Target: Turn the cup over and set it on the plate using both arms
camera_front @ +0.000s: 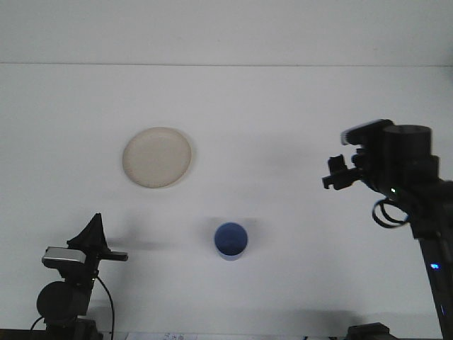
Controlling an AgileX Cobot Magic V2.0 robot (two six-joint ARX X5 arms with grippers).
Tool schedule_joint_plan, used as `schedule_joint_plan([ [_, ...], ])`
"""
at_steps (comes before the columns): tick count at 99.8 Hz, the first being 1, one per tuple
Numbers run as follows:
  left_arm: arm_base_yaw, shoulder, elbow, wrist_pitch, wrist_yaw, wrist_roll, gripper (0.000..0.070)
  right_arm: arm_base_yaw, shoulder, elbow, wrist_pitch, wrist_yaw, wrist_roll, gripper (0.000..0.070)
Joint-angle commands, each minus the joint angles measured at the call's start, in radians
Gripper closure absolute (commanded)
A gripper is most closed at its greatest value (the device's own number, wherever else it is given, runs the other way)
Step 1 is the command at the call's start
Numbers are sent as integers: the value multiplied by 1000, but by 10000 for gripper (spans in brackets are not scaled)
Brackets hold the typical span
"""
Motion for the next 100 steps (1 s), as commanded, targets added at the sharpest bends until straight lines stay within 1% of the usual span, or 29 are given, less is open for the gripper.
schedule_joint_plan([
  [1,0,-1,-18,10,4,0,685,-53,-84,-80,88,-2,45,283],
  [15,0,-1,-18,10,4,-2,685,-119,-298,-321,273,-1,91,283],
  [35,0,-1,-18,10,4,-5,685,-125,-584,-634,420,2,124,284],
  [46,0,-1,-18,10,4,-5,685,-125,-718,-771,451,2,140,285],
  [56,0,-1,-18,11,4,-5,685,-125,-806,-844,452,11,152,298],
  [59,0,-1,-18,18,4,-4,685,-125,-834,-860,452,20,152,329],
  [61,0,-1,-18,22,4,-5,685,-125,-847,-866,450,26,153,362],
  [68,0,-1,-16,38,4,-6,685,-125,-884,-872,449,36,152,521],
  [69,0,-1,-16,40,4,-6,685,-125,-886,-872,450,37,152,533],
  [70,0,-1,-14,40,4,-6,685,-125,-892,-872,451,40,152,568],
  [73,0,-1,-7,39,4,-6,685,-125,-903,-872,456,49,152,634],
  [77,0,-1,5,35,4,-7,685,-125,-912,-872,464,58,151,695],
  [85,0,0,39,28,3,-14,685,-125,-922,-872,476,59,151,700],
  [96,0,13,140,-26,3,-68,685,-125,-922,-872,478,58,151,700],
  [100,0,32,196,-64,3,-102,685,-125,-922,-872,478,58,151,700],
])
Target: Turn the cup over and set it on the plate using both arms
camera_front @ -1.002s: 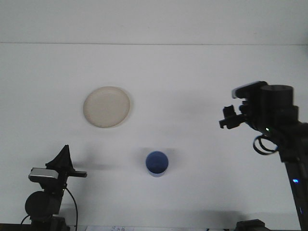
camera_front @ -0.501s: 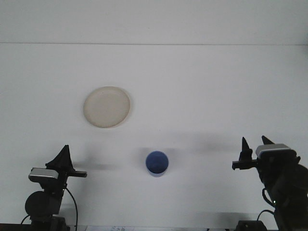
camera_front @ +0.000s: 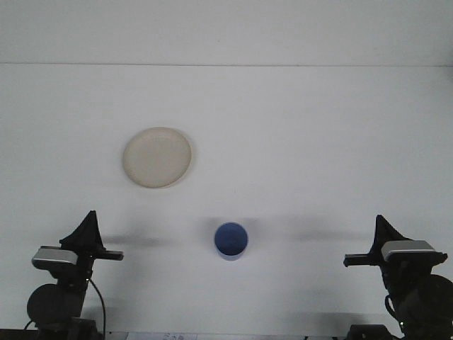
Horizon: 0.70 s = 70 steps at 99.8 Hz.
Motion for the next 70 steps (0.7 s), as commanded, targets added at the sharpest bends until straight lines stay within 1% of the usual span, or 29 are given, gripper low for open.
schedule_joint_plan([
  [1,0,23,101,-24,3,-76,685,0,2,10,8,3,11,700],
  [11,0,132,298,-187,3,-158,685,0,2,10,9,4,11,700],
  [19,0,278,491,-339,6,-234,685,0,2,10,9,4,11,700],
  [22,0,334,561,-398,15,-255,685,0,2,10,9,4,11,700],
  [25,0,385,623,-449,33,-258,685,0,2,10,9,4,11,700],
  [29,0,468,722,-523,68,-238,685,0,2,10,9,4,11,700],
  [34,-1,554,816,-588,119,-192,685,0,2,10,9,4,11,700],
  [43,-10,724,994,-725,271,-76,685,0,2,10,9,4,11,700],
  [48,-24,810,1076,-793,340,-35,685,0,2,10,9,4,11,700],
  [56,-50,931,1174,-864,402,-21,685,0,2,10,9,4,11,700],
  [70,-106,1085,1240,-878,447,-22,685,0,2,10,9,4,11,700],
])
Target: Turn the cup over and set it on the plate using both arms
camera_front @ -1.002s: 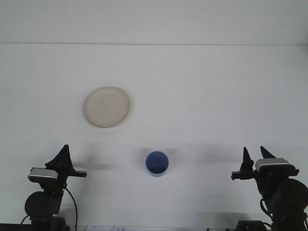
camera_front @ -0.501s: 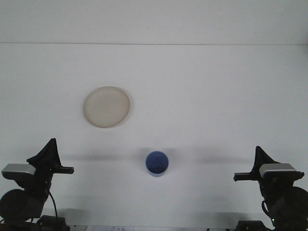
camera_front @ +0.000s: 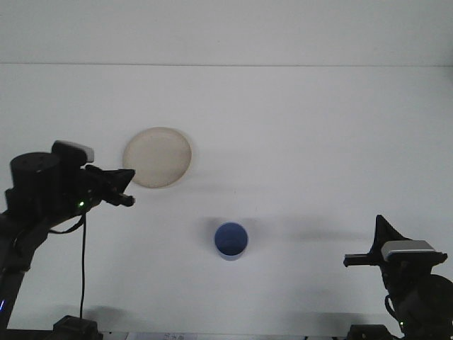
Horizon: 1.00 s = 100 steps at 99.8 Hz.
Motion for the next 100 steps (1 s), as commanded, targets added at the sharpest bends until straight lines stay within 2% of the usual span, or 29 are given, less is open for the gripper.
schedule_joint_plan([
  [1,-23,61,24,3,20,20,685,0,2,10,9,4,10,700],
  [25,-113,215,24,31,19,27,672,0,2,10,10,5,10,700],
  [28,-122,228,24,31,19,27,636,0,2,10,10,5,10,700],
  [39,-156,272,24,23,19,26,312,0,2,10,10,5,10,700],
  [43,-170,283,24,20,19,26,264,0,2,10,10,5,10,700],
  [83,-445,400,24,6,16,76,260,0,2,10,21,4,10,700],
  [100,-525,457,24,5,-58,92,259,0,2,10,23,4,11,700],
])
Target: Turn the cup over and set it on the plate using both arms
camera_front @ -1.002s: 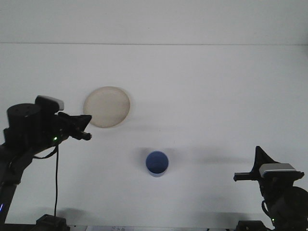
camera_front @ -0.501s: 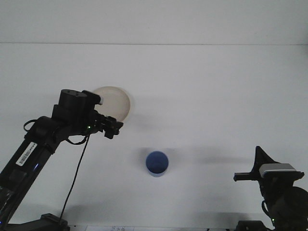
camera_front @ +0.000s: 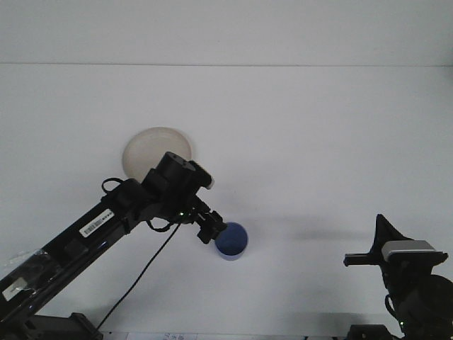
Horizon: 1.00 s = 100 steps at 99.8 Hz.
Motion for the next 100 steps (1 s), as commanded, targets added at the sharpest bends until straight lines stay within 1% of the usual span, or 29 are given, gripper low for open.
schedule_joint_plan([
  [1,-24,32,19,1,-43,23,258,0,2,10,13,4,11,700],
  [4,-34,42,19,2,-69,24,256,0,2,10,13,4,11,700],
  [8,-45,57,19,2,-99,32,237,0,2,10,13,4,11,700],
  [14,-55,78,19,4,-118,38,236,0,2,10,13,4,11,700],
  [43,-60,187,19,49,-125,37,238,0,2,10,13,4,11,700],
  [50,-60,211,19,56,-126,38,252,0,2,10,13,4,11,700],
  [54,-60,226,19,55,-126,38,302,0,2,10,13,4,11,700],
  [56,-61,233,19,54,-126,38,345,0,2,10,13,4,11,700],
  [58,-61,240,19,52,-126,38,400,0,2,10,13,4,11,700],
  [59,-61,243,19,50,-126,38,446,0,2,10,13,4,11,700],
  [60,-61,245,19,49,-126,38,464,0,2,10,13,4,11,700],
  [66,-61,255,19,44,-125,38,667,0,2,10,13,4,11,700],
  [68,-61,255,19,44,-125,38,697,0,2,10,13,4,11,700],
  [80,-60,243,23,49,-126,33,694,0,2,10,13,4,11,700],
  [84,-54,238,32,42,-137,33,694,0,2,10,13,5,11,700],
  [91,-35,223,58,24,-190,33,695,0,2,10,13,5,11,700],
  [100,4,210,120,0,-306,34,695,0,2,10,14,5,11,700],
])
